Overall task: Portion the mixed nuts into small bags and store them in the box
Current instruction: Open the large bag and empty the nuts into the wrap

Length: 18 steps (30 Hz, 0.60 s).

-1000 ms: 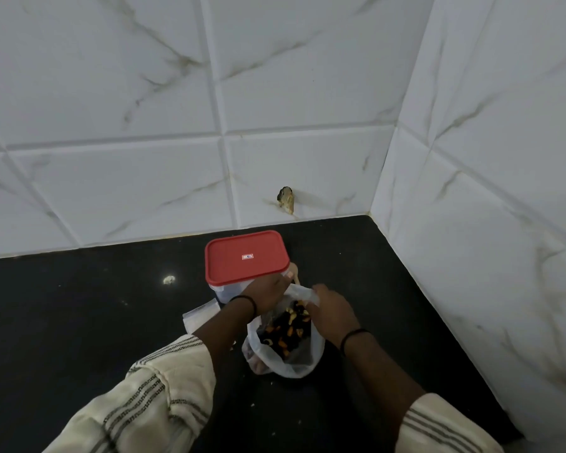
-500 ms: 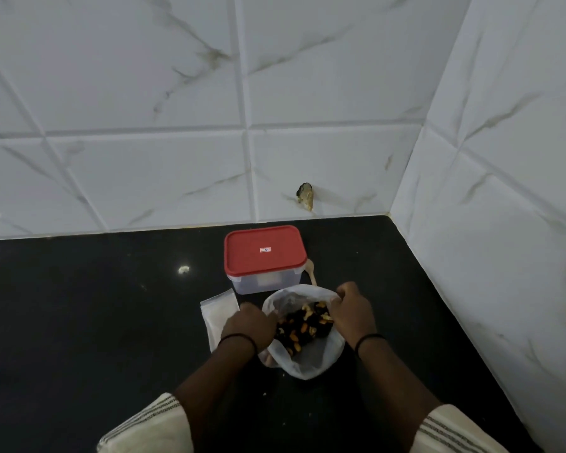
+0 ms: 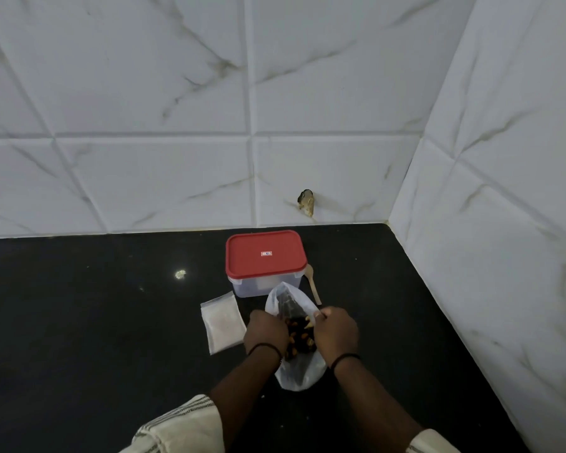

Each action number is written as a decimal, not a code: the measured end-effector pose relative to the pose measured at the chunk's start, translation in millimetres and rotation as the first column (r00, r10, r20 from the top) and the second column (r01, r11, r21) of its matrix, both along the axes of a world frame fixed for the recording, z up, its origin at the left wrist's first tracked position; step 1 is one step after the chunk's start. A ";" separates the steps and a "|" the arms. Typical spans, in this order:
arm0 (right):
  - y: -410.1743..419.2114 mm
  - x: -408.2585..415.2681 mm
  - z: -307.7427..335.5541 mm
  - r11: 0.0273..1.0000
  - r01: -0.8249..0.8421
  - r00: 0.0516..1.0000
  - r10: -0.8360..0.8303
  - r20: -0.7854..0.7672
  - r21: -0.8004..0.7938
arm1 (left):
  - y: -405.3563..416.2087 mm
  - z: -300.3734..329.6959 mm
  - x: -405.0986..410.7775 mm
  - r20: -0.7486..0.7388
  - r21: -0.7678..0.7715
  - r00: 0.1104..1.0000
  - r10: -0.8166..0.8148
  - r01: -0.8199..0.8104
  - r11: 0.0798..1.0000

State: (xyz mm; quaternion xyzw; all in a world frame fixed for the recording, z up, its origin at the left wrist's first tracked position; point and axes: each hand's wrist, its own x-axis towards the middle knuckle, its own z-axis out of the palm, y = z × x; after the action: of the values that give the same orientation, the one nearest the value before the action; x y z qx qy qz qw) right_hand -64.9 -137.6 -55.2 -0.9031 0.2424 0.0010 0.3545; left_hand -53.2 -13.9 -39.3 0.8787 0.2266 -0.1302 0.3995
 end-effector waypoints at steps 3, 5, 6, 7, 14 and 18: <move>8.7 3.2 0.9 0.965 0.115 0.993 -0.109 -0.040 0.234 | -7.0 2.6 -1.0 0.056 -0.147 0.987 0.150 -0.140 0.979; 14.6 6.9 2.5 0.894 0.206 0.978 -0.201 -0.055 0.397 | -11.9 -1.5 0.0 0.063 -0.298 0.960 0.273 -0.243 0.923; 17.9 8.9 5.0 0.850 0.248 0.967 -0.248 -0.061 0.465 | -13.7 -4.5 1.4 0.054 -0.365 0.944 0.326 -0.286 0.886; 20.7 11.1 7.1 0.807 0.283 0.955 -0.287 -0.073 0.519 | -14.2 -6.9 2.7 0.048 -0.407 0.930 0.364 -0.315 0.858; 16.1 20.6 8.4 0.600 0.404 0.897 -0.408 -0.170 0.690 | 2.6 -14.3 12.2 0.069 -0.468 0.893 0.444 -0.364 0.805; -6.7 17.6 3.8 0.597 0.374 0.914 -0.369 -0.171 0.710 | 27.7 -18.0 31.9 -0.114 -0.601 0.835 0.538 -0.489 0.632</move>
State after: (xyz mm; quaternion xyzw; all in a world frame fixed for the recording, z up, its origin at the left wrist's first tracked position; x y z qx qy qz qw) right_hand -47.3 -144.3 -51.4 -0.6155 0.4048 0.0265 0.6757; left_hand -21.3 13.7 -57.3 0.6053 0.3976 -0.0432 0.6882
